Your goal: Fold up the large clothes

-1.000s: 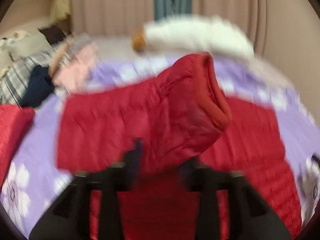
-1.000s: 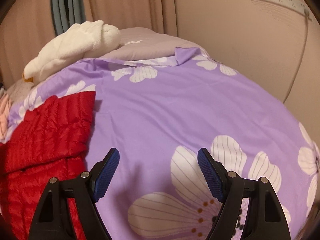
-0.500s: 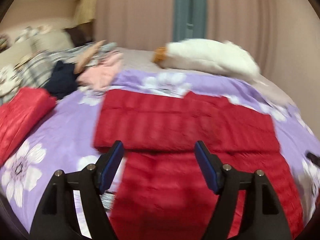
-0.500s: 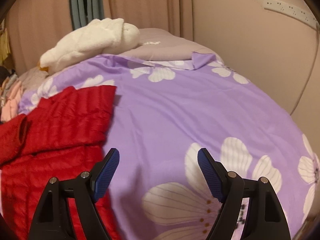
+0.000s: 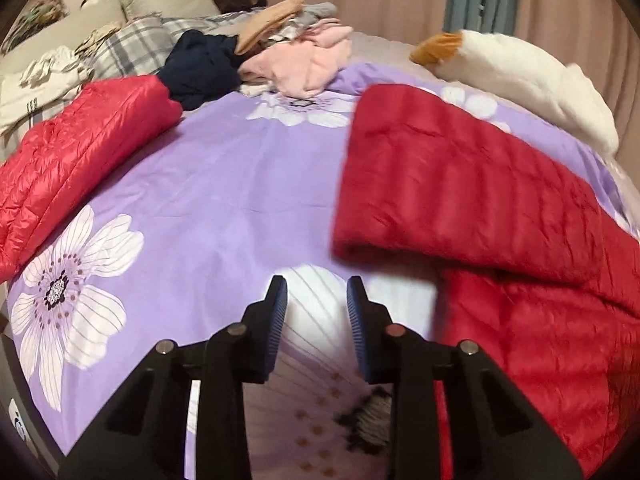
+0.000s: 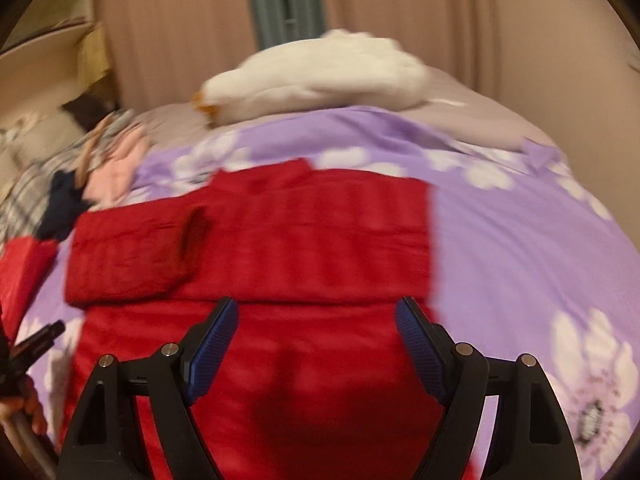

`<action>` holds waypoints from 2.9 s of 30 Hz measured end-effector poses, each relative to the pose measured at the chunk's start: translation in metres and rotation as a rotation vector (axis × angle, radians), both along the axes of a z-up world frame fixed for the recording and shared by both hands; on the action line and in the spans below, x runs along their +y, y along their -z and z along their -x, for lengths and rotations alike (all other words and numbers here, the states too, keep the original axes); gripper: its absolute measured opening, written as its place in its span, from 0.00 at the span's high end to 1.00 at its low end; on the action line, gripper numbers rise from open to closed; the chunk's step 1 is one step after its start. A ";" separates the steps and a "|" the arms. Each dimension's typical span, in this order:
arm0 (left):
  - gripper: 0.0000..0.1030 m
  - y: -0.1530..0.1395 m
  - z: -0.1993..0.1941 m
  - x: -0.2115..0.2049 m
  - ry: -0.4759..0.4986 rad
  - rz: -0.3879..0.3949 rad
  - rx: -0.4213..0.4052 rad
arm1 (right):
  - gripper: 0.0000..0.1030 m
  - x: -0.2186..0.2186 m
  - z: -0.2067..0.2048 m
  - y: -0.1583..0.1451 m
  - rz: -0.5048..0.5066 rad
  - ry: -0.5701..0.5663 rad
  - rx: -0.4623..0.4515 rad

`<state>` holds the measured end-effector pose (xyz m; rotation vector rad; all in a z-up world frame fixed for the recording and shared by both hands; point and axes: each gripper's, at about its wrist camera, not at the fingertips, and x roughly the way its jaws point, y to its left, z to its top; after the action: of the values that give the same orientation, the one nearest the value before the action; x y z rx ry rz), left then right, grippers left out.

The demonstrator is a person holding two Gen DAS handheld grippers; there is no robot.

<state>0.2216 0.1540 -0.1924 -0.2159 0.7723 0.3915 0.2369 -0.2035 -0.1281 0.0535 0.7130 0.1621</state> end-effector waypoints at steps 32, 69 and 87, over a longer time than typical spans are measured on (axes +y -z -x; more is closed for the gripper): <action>0.61 -0.008 -0.042 -0.057 0.206 -0.013 -0.016 | 0.86 -0.064 -0.048 -0.038 -0.012 0.207 -0.058; 0.69 0.037 -0.147 -0.080 0.228 0.195 -0.053 | 0.95 -0.059 -0.103 0.078 -0.051 0.139 0.087; 0.65 0.012 -0.123 -0.078 0.232 0.122 0.012 | 0.94 -0.064 -0.095 0.067 -0.075 0.132 0.100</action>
<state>0.3446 0.0762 -0.2049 -0.2353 0.8241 0.1264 0.3322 -0.2679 -0.1952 0.1813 0.8002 0.0598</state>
